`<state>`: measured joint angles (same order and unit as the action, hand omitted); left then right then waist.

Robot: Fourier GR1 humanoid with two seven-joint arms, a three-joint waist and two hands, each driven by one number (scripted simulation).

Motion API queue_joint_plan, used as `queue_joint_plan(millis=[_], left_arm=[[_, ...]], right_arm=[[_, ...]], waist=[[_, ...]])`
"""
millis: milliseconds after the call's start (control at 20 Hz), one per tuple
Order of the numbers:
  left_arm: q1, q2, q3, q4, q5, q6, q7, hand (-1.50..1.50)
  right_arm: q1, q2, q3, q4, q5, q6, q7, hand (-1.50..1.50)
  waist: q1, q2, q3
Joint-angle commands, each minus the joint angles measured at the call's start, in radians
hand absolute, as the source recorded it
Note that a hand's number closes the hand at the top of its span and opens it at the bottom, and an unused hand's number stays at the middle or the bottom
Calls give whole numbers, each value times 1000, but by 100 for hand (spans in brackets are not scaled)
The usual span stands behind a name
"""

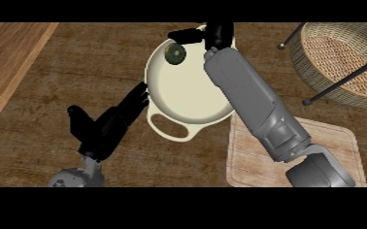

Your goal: Pick the squash from the cutting board and place it in the pot

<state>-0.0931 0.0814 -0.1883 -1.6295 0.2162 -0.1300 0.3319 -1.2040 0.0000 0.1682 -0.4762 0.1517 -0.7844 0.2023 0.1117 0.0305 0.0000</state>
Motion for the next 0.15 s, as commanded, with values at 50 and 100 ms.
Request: queue_joint_plan(millis=[50,100], left_arm=[[1,-9,13,33,-26,27,-16,0],[15,4,23,27,-3,-1,-24,0]], right_arm=[[-53,0,-32,88,-41,-51,-47,-150],[-38,0,3,98,-59,-100,-66,-150]], waist=[[-46,-11,0],[-28,-9,-1]])
